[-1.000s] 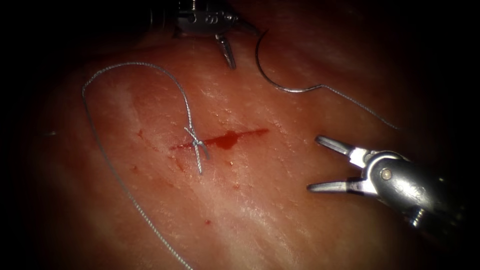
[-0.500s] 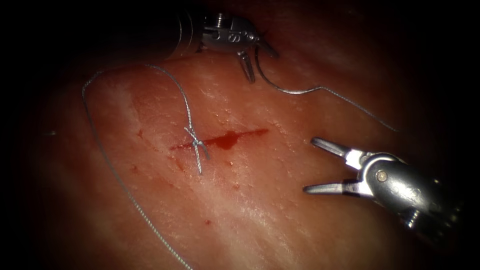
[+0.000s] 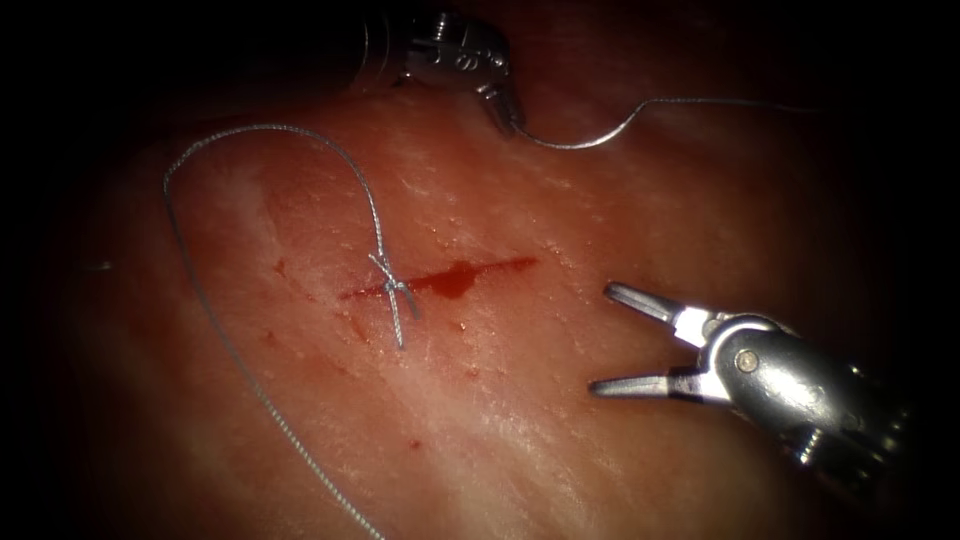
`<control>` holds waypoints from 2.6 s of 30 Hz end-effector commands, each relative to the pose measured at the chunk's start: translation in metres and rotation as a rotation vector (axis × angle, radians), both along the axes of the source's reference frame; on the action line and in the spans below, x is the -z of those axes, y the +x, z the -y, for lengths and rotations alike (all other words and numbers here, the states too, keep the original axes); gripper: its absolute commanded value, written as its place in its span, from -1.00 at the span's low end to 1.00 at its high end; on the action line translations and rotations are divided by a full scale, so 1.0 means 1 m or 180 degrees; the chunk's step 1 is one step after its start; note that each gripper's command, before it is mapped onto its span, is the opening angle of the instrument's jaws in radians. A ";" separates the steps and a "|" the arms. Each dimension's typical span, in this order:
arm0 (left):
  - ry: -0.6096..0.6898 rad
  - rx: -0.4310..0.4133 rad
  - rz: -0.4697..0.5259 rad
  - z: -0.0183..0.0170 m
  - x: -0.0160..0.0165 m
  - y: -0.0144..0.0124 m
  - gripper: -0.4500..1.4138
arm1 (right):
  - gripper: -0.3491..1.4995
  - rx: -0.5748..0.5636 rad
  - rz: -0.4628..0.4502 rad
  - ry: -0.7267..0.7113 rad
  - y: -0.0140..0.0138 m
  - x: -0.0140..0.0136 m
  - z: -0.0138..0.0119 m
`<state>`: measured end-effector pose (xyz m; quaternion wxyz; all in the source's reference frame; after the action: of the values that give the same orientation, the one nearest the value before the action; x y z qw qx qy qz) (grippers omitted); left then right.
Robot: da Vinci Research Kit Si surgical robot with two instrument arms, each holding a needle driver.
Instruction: Wound Closure
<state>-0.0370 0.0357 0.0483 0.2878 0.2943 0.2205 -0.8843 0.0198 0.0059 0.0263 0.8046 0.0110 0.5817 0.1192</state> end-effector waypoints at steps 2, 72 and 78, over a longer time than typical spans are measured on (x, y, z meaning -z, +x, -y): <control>-0.0029 0.0025 0.0022 -0.0004 0.0003 -0.0002 -1.00 | 0.47 -0.0005 -0.0011 0.0008 0.0005 -0.0004 -0.0005; -0.1191 0.2356 0.0888 0.0125 0.0162 0.0068 0.39 | -1.00 -0.0618 -0.0440 0.1509 0.0072 -0.0020 -0.0130; -0.0113 0.3033 0.0767 0.0112 0.0185 0.0072 0.26 | -1.00 -0.0405 -0.0416 0.1116 0.0067 -0.0019 -0.0130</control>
<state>-0.0291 0.0244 0.0284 -0.1622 0.4641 0.0497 -0.8694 0.0260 0.0181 0.0276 0.7487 0.1186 0.6052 0.2432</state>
